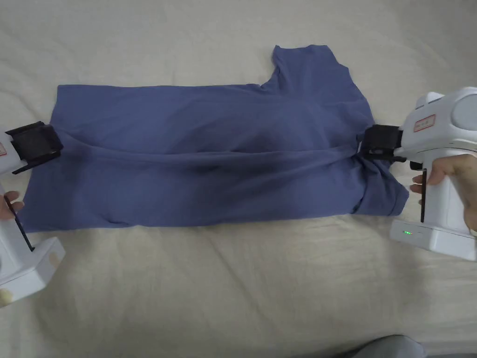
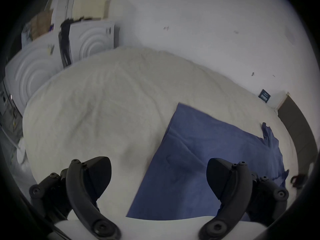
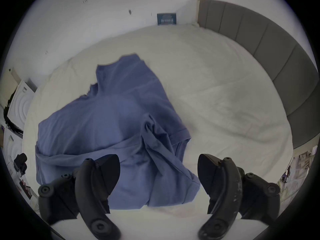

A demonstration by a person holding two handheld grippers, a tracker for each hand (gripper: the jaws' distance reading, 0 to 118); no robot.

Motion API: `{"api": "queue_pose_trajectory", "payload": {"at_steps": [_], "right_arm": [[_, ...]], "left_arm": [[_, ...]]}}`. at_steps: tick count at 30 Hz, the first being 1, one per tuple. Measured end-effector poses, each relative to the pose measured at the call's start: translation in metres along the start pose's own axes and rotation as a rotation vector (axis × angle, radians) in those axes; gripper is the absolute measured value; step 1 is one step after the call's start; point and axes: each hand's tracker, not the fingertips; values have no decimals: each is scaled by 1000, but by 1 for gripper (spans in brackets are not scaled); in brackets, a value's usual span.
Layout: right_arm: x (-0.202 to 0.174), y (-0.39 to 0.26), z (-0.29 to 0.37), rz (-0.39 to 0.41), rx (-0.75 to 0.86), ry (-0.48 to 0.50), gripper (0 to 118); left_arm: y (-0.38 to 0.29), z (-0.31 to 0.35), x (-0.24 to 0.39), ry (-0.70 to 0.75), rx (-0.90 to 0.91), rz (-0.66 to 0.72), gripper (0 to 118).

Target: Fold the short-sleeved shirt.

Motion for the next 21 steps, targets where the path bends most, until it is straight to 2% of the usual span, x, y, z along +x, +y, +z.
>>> {"api": "queue_pose_trajectory", "payload": {"at_steps": [4,8,14,15,17,18,19,20,21], "right_arm": [[-2,-25,76,104,267,35,100],[-5,-77,153,183,622,79,118],[-8,-146,208,189,819,87,118],[-10,-158,213,191,833,80,118],[-15,-175,220,195,844,78,118],[-16,-184,225,196,841,77,118],[-17,-189,227,195,838,86,110],[-18,-196,230,191,837,116,92],[-19,-202,234,183,839,136,55]], "left_arm": [[-6,65,8,0,195,-141,114],[-24,133,16,-5,382,-253,118],[-69,204,22,-8,534,-382,118],[-77,212,21,-18,535,-378,114],[-90,223,19,-54,541,-354,94],[-97,230,17,-73,536,-338,75],[-100,233,16,-81,531,-331,57],[-105,237,15,-83,527,-327,39],[-109,239,15,-85,526,-325,22]]}}
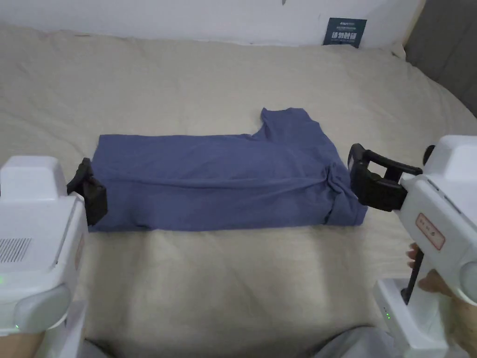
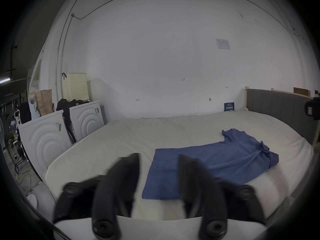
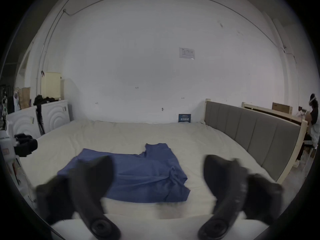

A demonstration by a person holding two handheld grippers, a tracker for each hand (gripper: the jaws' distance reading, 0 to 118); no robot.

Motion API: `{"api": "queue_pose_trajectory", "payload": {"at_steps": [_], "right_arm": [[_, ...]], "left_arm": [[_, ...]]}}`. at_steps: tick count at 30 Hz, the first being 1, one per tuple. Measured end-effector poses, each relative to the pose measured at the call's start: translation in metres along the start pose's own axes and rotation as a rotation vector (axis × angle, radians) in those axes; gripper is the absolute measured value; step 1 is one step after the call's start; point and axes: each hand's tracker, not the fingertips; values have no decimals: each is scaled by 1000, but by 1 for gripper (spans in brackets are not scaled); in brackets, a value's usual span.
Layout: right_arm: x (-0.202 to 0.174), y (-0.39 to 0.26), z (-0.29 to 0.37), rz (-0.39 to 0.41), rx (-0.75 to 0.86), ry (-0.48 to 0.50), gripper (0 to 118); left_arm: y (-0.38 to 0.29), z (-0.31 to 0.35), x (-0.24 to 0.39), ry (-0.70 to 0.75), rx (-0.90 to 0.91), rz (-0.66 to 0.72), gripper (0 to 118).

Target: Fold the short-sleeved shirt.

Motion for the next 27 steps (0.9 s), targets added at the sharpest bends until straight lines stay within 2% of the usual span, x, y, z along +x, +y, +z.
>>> {"api": "queue_pose_trajectory", "payload": {"at_steps": [1,2,4,5,11,15,16,17,18,20,21,22,27], "right_arm": [[-2,-1,5,-9,0,0,23],[-5,-2,8,-11,-5,5,23],[-7,-8,12,-20,-11,3,4],[-6,-9,13,-28,-10,13,3],[-6,-16,11,-46,-52,25,2],[-1,-20,3,-58,-73,32,2],[0,-21,1,-59,-77,31,2],[2,-21,-2,-60,-85,32,2],[3,-22,-6,-62,-92,34,2],[-5,-22,-6,-68,-105,35,2],[-5,-23,-10,-68,-115,35,2],[-4,-24,-14,-66,-122,35,2],[-9,-31,-30,-67,-179,17,2]], "left_arm": [[-1,4,0,-2,-1,-1,14],[-3,8,1,-10,-5,-3,12],[-6,14,2,-22,-9,0,4],[-7,17,2,-23,-12,0,0],[-10,9,-1,-36,-124,39,0],[0,-27,-19,-30,-257,91,0],[3,-37,-26,-44,-304,108,6],[5,-52,-33,-47,-341,141,20],[6,-69,-39,-58,-387,164,44],[7,-101,-51,-94,-493,184,82],[4,-120,-55,-97,-549,193,108],[0,-135,-58,-94,-585,202,118],[-26,-204,-61,-64,-727,189,118]]}}
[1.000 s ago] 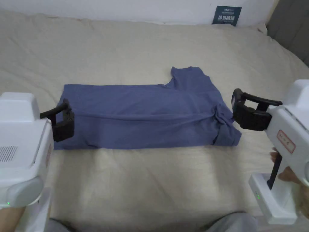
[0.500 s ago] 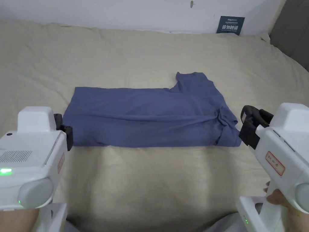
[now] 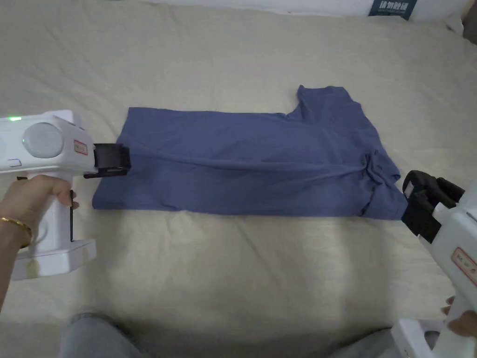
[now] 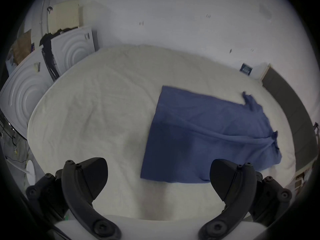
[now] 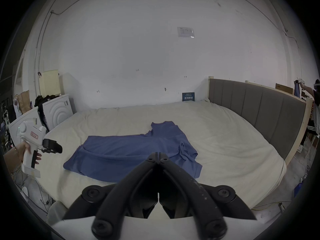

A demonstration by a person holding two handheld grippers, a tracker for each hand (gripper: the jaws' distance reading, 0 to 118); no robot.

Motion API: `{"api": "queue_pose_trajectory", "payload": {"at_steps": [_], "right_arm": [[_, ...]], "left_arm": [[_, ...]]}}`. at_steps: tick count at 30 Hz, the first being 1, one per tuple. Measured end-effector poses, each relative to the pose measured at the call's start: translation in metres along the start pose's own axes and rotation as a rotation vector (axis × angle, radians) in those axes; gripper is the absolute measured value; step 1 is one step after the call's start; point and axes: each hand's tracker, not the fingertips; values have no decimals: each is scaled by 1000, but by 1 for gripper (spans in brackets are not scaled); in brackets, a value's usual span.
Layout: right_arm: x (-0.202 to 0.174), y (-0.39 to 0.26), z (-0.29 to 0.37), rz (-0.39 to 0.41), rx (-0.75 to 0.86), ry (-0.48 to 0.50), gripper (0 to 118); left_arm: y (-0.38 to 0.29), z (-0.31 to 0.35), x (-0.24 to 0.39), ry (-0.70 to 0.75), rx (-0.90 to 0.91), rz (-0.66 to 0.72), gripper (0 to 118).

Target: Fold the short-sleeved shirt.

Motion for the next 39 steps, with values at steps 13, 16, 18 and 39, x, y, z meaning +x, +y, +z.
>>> {"api": "queue_pose_trajectory", "payload": {"at_steps": [13,16,18,39], "right_arm": [[12,-10,-45,-11,-118,-66,2],[19,-7,-53,-39,-138,-68,2],[24,1,-62,-34,-152,-68,2],[104,-35,-269,-125,-824,-211,47]], "left_arm": [[-9,-72,-2,4,-207,-19,38],[-8,-63,-5,-9,-198,7,5],[-6,-53,-5,-31,-180,14,5],[2,-26,-3,-46,-94,12,5]]}}
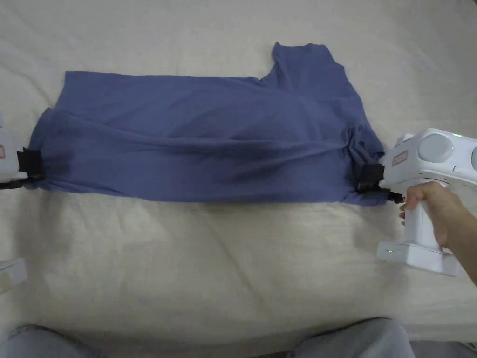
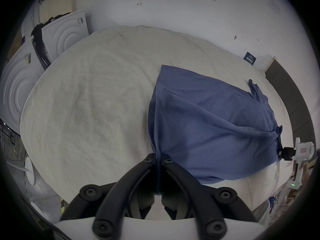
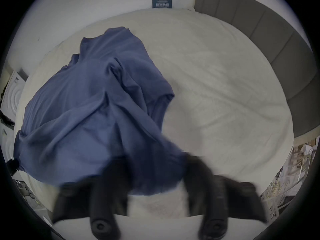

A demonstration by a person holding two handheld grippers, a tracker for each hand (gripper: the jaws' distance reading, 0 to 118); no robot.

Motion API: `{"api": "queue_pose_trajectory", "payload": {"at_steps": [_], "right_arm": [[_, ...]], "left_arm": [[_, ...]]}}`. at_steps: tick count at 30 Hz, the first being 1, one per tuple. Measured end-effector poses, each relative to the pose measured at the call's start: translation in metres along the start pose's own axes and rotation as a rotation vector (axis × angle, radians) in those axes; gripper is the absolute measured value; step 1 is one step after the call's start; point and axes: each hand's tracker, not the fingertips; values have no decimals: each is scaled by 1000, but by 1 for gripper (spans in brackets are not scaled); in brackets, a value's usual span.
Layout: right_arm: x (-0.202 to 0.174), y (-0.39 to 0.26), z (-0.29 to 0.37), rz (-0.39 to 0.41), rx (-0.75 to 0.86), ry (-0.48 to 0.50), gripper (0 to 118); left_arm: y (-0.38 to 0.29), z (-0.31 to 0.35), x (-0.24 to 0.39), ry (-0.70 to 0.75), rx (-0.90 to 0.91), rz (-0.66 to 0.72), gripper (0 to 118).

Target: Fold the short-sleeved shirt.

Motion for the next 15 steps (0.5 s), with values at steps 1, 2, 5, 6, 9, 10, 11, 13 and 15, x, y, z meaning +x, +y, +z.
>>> {"api": "queue_pose_trajectory", "payload": {"at_steps": [1,2,5,6,9,10,11,13,15], "right_arm": [[4,-3,1,-30,-16,3,28],[6,-3,6,-82,-11,51,21],[7,2,26,-58,-40,67,13],[8,2,38,-14,-23,77,13],[19,-2,78,15,30,135,13],[22,-6,90,21,42,157,13],[26,-14,103,32,56,176,13],[38,-34,124,57,73,209,13],[46,-60,136,58,86,226,13]], "left_arm": [[0,-1,-1,1,-5,4,5],[-1,-2,-2,-2,-8,7,5],[3,8,-6,-7,3,39,5],[5,13,-8,-18,10,55,5],[8,38,-17,-54,45,78,5],[6,46,-18,-53,53,77,5],[4,55,-21,-45,64,66,5],[-8,70,-28,-34,82,50,5],[-26,78,-38,-35,84,49,5]]}}
